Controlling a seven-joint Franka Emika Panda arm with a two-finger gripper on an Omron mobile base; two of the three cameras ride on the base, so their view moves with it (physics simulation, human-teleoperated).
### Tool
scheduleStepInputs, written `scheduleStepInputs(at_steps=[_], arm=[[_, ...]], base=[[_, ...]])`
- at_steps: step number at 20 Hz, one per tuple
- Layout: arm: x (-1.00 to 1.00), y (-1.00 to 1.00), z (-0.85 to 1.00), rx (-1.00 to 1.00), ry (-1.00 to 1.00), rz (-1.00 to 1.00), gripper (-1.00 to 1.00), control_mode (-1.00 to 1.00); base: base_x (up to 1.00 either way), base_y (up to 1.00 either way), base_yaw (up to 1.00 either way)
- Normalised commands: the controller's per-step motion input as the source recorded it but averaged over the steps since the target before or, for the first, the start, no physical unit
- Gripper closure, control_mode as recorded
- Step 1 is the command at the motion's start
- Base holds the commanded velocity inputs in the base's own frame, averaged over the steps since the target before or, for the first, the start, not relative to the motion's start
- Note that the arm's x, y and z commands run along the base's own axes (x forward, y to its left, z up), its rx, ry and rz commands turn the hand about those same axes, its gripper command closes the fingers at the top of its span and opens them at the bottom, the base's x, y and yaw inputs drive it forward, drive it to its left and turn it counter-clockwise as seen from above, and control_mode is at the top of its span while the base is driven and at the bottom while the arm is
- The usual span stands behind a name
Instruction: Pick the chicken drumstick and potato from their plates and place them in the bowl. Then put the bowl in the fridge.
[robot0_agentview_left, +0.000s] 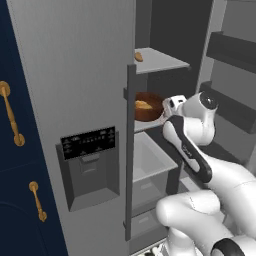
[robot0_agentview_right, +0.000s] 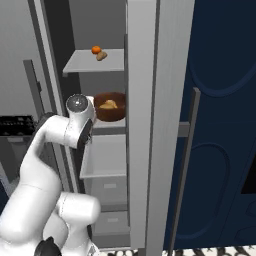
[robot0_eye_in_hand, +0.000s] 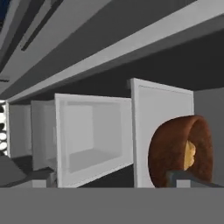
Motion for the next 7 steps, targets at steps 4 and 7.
scheduleStepInputs(at_steps=[4,7], arm=[[-1.00,0.00,0.20,0.19,0.00,-0.36,-1.00,-1.00],[-1.00,0.00,0.13,0.25,0.00,-0.37,-1.00,-1.00]], base=[[0.00,0.00,0.00],[0.00,0.00,0.00]])
